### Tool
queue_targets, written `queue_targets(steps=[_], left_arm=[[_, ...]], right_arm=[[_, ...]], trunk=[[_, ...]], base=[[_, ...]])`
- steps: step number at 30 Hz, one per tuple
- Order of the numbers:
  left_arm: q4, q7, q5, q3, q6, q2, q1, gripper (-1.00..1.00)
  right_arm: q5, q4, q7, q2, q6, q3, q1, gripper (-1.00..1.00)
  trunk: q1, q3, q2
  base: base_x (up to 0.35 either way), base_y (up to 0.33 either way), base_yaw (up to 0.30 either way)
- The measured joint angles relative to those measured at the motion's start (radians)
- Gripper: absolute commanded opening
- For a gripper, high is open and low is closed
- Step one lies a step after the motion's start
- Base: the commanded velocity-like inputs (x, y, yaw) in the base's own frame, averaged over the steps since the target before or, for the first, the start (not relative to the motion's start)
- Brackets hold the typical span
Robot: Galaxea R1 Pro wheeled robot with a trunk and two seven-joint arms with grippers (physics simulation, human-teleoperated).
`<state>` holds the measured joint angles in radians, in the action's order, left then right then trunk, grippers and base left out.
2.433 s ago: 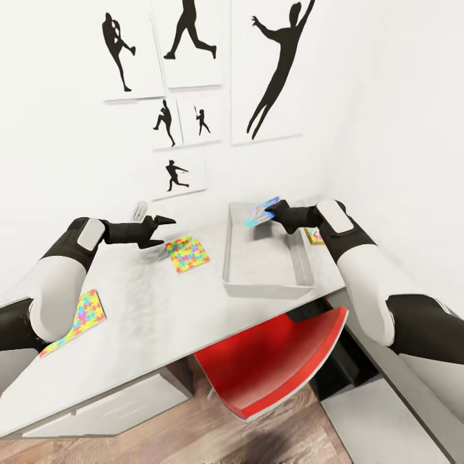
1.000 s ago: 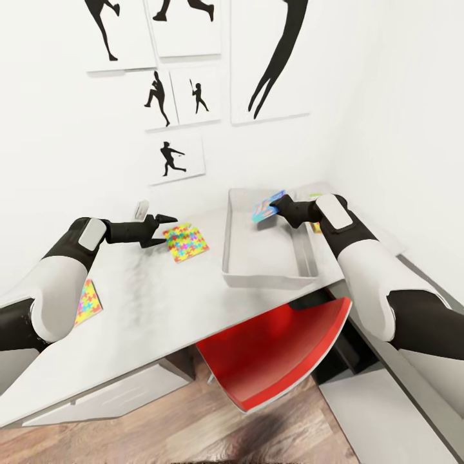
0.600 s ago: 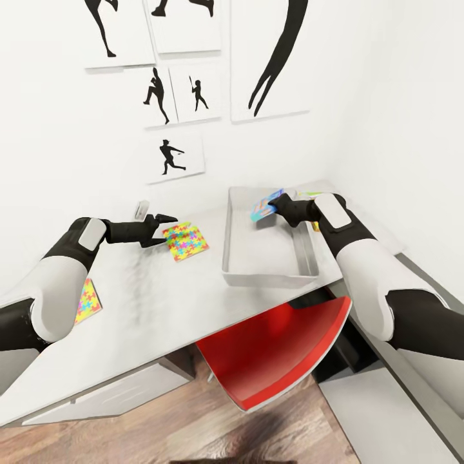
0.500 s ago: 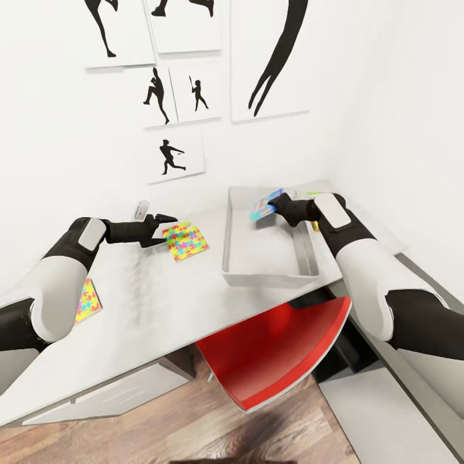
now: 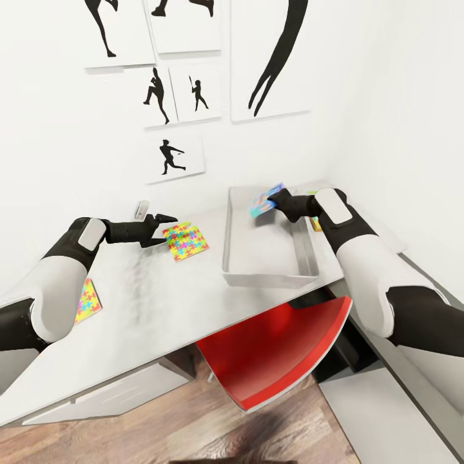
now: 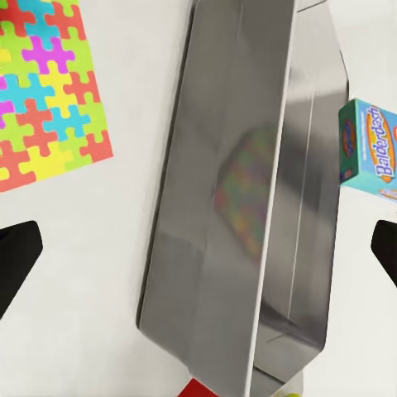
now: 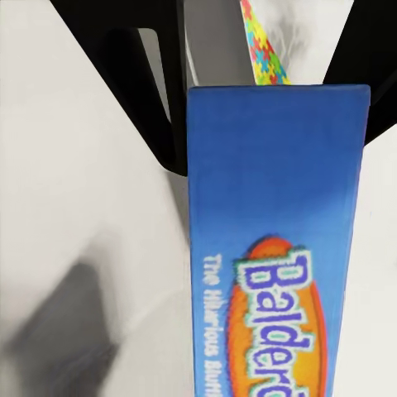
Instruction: Put all the toys in the child's room - the three board games (two on the bed and one on the table), the two jigsaw puzzles on the table, and the tennis ball on the table - inside the toy box on the table in the child's room.
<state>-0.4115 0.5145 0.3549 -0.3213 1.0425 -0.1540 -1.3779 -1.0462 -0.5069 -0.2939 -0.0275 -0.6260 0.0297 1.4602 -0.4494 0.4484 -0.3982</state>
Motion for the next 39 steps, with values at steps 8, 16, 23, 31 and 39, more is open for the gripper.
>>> queue_targets(steps=[8,16,23,31,39], left_arm=[[0.000,0.000,0.000,0.000,0.000,0.000,0.000,1.00],[0.000,0.012,0.000,0.000,0.000,-0.001,0.000,1.00],[0.000,0.018,0.000,0.000,0.000,-0.002,0.000,1.00],[0.000,0.018,0.000,0.001,0.000,0.000,0.000,1.00],[0.000,0.018,0.000,0.000,0.000,0.000,0.000,1.00]], right_arm=[[-0.002,-0.001,-0.001,-0.003,-0.004,0.000,0.054,-1.00],[0.000,0.000,-0.001,-0.004,-0.007,0.001,0.070,-1.00],[0.000,0.000,0.000,-0.004,-0.007,0.001,0.069,-1.00],[0.000,0.001,0.000,-0.004,-0.007,0.001,0.069,-1.00],[0.000,0.001,0.000,-0.004,-0.007,0.001,0.068,-1.00]], trunk=[[0.000,0.000,0.000],[0.000,0.000,0.000],[0.000,0.000,0.000],[0.000,0.000,0.000],[0.000,0.000,0.000]], base=[[0.000,0.000,0.000],[0.000,0.000,0.000],[0.033,0.000,0.000],[0.141,0.000,0.000],[0.097,0.000,0.000]])
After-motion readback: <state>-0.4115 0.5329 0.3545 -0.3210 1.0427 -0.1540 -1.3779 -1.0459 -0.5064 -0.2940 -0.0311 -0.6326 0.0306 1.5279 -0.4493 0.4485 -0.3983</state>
